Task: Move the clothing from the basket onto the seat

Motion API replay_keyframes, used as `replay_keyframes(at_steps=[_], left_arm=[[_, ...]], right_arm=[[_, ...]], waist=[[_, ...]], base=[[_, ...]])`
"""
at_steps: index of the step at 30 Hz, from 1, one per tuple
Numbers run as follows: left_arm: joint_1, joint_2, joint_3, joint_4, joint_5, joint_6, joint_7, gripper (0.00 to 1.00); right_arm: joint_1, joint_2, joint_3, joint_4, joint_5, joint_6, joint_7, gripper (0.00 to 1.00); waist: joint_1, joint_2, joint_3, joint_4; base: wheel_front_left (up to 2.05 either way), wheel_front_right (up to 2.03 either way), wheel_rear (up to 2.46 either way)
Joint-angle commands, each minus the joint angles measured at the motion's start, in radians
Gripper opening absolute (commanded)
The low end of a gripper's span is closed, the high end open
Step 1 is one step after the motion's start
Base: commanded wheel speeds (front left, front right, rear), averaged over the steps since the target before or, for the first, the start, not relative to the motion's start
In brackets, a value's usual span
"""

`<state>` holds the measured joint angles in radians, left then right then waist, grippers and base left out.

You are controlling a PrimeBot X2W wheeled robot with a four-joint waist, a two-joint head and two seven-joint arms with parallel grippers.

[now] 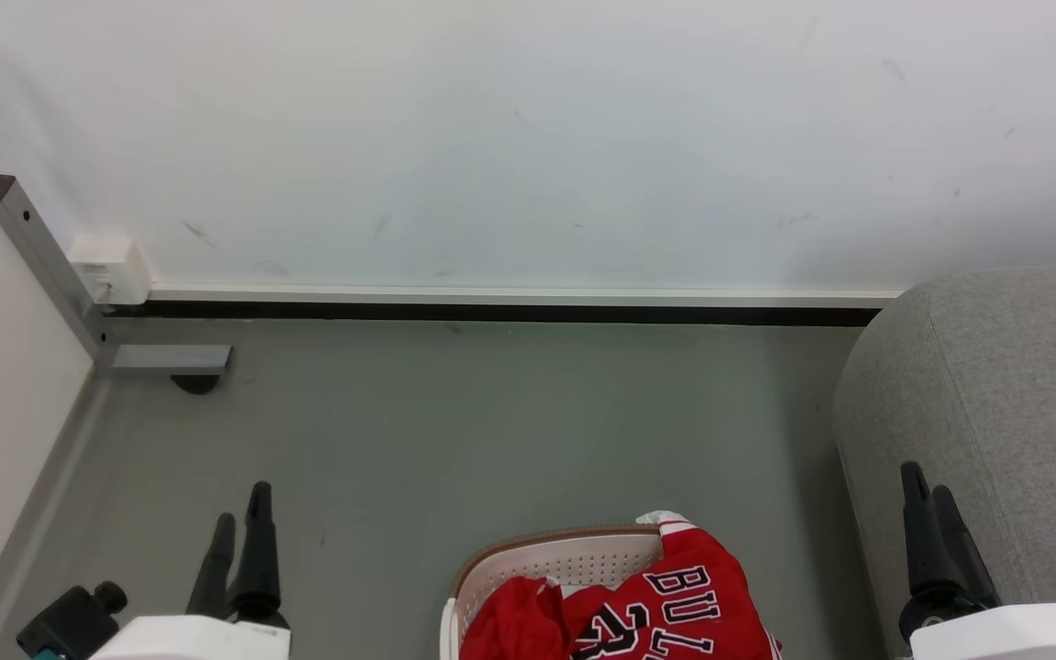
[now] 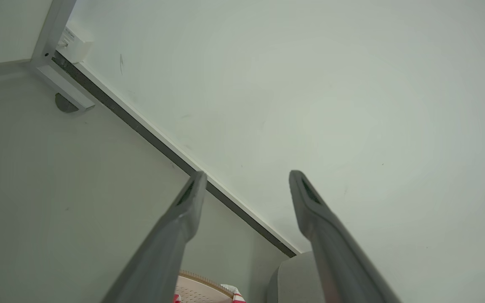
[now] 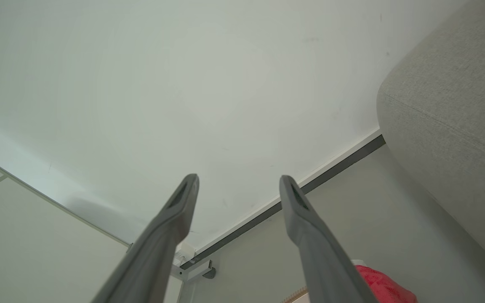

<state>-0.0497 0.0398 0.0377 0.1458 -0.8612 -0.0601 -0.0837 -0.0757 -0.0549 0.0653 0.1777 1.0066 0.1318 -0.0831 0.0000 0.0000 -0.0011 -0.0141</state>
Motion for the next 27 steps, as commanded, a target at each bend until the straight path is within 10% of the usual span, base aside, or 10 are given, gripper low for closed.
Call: replay_keyframes(at_steps=[1,27], left_arm=[[0.000,0.008,-0.004,-0.019,0.061,0.010,-0.012,1.00],[0.020,0.029,-0.072,-0.006,0.446,0.097,-0.082,1.00]], right_arm=[[-0.011,-0.007,0.002,-0.013,-0.046,-0.001,-0.012,1.00],[-0.004,0.000,0.029,0.036,-0.456,-0.001,-0.083,1.00]], waist=[[0.0000,0.0000,-0.001,0.000],[0.0000,0.0000,-0.014,-0.008]], base=[[0.00,0.00,0.00],[0.00,0.00,0.00]])
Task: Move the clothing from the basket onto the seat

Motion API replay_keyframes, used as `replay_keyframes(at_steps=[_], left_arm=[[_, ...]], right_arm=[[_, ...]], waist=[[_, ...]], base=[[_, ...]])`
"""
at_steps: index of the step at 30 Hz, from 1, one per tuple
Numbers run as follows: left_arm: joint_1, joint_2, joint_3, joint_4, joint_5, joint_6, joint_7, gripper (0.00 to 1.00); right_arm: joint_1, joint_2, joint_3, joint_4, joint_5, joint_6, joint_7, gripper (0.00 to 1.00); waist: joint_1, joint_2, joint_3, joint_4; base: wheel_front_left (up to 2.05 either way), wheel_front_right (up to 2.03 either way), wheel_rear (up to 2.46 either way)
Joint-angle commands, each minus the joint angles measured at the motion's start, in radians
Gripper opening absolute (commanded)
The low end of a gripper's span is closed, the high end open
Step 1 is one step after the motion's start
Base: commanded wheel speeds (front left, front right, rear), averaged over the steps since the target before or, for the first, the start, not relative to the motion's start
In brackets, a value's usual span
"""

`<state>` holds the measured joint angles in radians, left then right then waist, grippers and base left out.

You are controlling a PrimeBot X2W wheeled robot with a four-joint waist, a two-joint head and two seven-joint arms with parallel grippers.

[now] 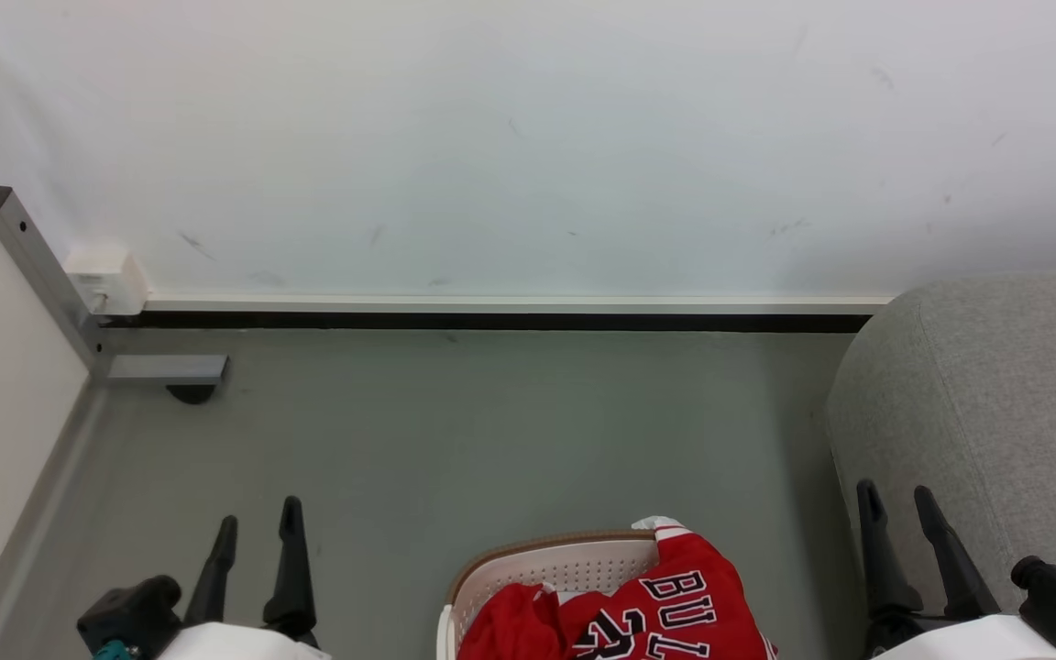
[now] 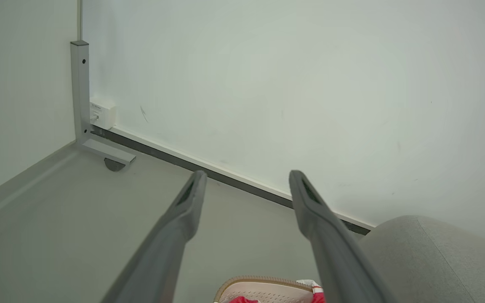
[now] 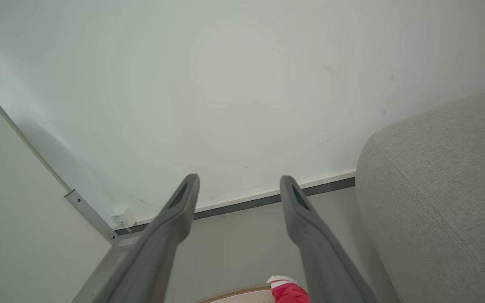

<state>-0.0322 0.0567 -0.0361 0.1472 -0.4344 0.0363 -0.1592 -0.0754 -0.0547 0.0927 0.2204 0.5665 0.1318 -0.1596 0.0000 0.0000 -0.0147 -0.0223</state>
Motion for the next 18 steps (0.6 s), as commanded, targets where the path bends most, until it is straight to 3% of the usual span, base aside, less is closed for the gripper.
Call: replay_keyframes(at_steps=[1,18], left_arm=[[0.003,0.012,0.000,-0.009,0.029,0.003,-0.009,1.00],[0.015,0.007,-0.011,-0.020,0.162,0.005,-0.047,1.00]], right_arm=[[-0.004,0.000,0.003,-0.006,-0.023,-0.001,-0.009,1.00],[0.002,0.002,0.023,-0.009,-0.150,-0.002,-0.047,1.00]], waist=[[0.0000,0.0000,0.000,-0.001],[0.0000,0.0000,-0.004,-0.003]], base=[[0.00,0.00,0.00],[0.00,0.00,0.00]])
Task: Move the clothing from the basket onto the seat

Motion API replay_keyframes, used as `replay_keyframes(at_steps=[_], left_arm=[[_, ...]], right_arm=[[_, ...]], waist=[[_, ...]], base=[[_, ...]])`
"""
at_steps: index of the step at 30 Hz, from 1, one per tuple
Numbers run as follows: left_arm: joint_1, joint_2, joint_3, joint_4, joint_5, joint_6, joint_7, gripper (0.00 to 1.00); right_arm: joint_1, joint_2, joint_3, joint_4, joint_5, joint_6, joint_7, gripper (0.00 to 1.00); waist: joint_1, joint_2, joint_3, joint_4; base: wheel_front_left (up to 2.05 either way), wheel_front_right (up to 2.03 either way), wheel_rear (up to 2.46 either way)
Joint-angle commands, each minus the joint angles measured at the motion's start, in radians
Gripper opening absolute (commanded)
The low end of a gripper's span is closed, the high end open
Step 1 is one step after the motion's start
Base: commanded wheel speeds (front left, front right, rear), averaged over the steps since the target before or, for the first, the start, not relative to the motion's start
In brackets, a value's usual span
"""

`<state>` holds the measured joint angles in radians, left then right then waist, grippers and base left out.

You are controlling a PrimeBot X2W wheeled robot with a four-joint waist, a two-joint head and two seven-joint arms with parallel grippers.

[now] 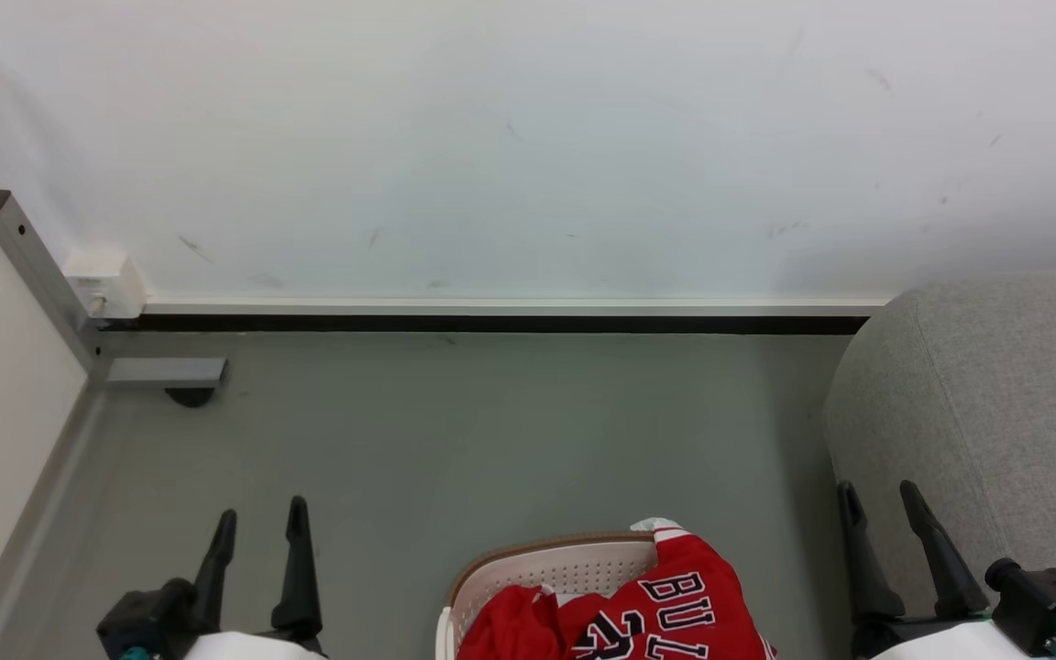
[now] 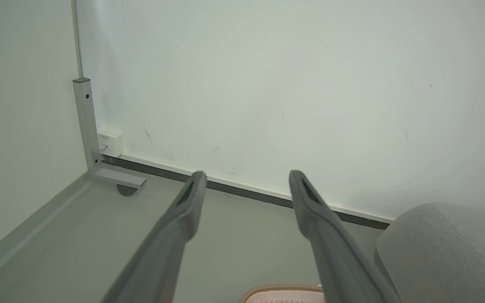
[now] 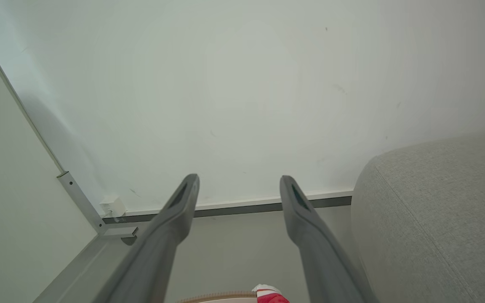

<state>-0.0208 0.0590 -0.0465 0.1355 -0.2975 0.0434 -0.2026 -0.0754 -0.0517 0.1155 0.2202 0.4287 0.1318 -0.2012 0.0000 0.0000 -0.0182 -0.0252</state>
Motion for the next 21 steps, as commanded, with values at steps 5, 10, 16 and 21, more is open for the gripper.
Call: replay_keyframes(at_steps=[5,10,16,21], left_arm=[[0.009,0.001,0.006,-0.011,0.054,-0.001,-0.014,1.00],[0.012,-0.002,0.014,-0.014,0.086,-0.004,-0.025,1.00],[0.016,-0.005,0.023,-0.014,0.119,-0.008,-0.038,1.00],[0.017,-0.006,0.028,-0.011,0.155,-0.011,-0.047,1.00]], right_arm=[[0.002,0.000,0.002,-0.012,-0.049,-0.002,-0.017,1.00],[0.004,0.000,0.008,-0.017,-0.076,-0.002,-0.026,1.00],[0.007,0.000,0.012,-0.023,-0.112,-0.002,-0.039,1.00],[0.007,0.001,0.016,-0.025,-0.138,-0.002,-0.049,1.00]], waist=[[0.0000,0.0000,-0.002,-0.001],[0.0000,0.0000,-0.003,-0.004],[0.0000,0.0000,-0.005,-0.008],[0.0000,0.0000,-0.005,-0.011]], base=[[0.00,0.00,0.00],[0.00,0.00,0.00],[0.00,0.00,0.00],[0.00,0.00,0.00]])
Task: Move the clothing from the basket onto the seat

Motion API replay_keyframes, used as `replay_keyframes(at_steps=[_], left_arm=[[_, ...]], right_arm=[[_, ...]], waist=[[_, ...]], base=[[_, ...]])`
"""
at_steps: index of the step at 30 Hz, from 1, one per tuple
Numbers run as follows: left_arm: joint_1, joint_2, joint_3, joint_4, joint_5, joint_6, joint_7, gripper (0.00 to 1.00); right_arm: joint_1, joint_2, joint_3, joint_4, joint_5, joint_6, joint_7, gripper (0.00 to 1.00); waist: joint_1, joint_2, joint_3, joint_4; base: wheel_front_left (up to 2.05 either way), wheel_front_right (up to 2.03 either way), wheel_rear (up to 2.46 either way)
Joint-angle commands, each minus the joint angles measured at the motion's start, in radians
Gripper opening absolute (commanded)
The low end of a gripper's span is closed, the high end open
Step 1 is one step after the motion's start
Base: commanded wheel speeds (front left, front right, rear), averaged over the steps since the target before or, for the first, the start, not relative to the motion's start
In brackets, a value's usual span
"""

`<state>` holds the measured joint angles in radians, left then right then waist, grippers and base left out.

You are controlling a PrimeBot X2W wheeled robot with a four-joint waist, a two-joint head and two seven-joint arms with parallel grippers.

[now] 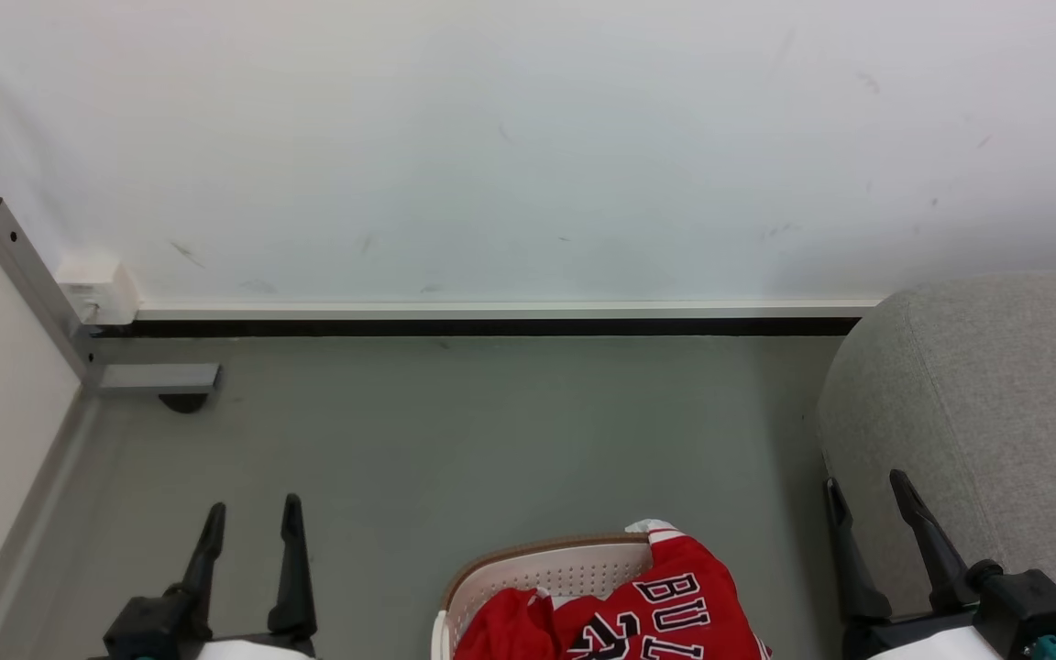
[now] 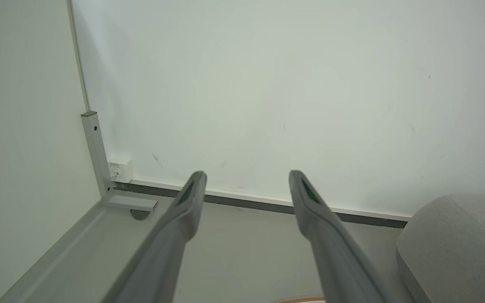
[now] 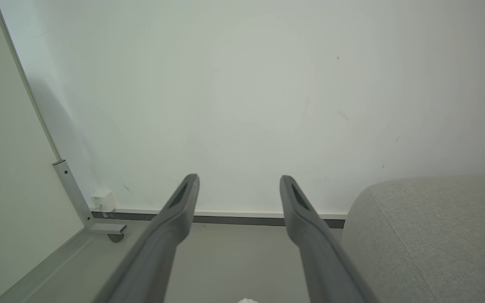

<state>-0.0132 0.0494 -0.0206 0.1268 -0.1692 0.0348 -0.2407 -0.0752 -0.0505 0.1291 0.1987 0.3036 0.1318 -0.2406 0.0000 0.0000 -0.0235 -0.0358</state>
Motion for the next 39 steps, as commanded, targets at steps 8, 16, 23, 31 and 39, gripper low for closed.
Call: replay_keyframes(at_steps=[8,16,23,31,39], left_arm=[[0.011,0.003,-0.001,-0.001,0.074,0.001,-0.022,1.00],[0.010,0.002,-0.005,0.004,0.075,0.008,-0.024,1.00],[0.009,0.002,-0.008,0.006,0.064,0.010,-0.024,1.00],[0.012,0.002,-0.008,0.006,0.053,0.012,-0.024,1.00],[-0.016,0.002,-0.025,0.014,0.044,0.000,-0.024,1.00]], right_arm=[[0.005,0.000,0.010,-0.006,-0.061,-0.002,-0.022,1.00],[0.002,0.000,0.010,-0.005,-0.060,-0.002,-0.024,1.00],[-0.001,0.000,0.007,-0.005,-0.057,-0.002,-0.024,1.00],[-0.003,0.000,-0.003,-0.010,-0.055,-0.002,-0.024,1.00],[-0.024,0.000,-0.026,-0.020,-0.064,-0.002,-0.024,1.00]], waist=[[0.0000,0.0000,-0.001,-0.003],[0.0000,0.0000,-0.004,-0.003],[0.0000,0.0000,-0.004,-0.005],[0.0000,0.0000,-0.001,-0.013],[0.0000,0.0000,0.034,-0.060]], base=[[0.00,0.00,0.00],[0.00,0.00,0.00],[0.00,0.00,0.00],[0.00,0.00,0.00],[0.00,0.00,0.00]])
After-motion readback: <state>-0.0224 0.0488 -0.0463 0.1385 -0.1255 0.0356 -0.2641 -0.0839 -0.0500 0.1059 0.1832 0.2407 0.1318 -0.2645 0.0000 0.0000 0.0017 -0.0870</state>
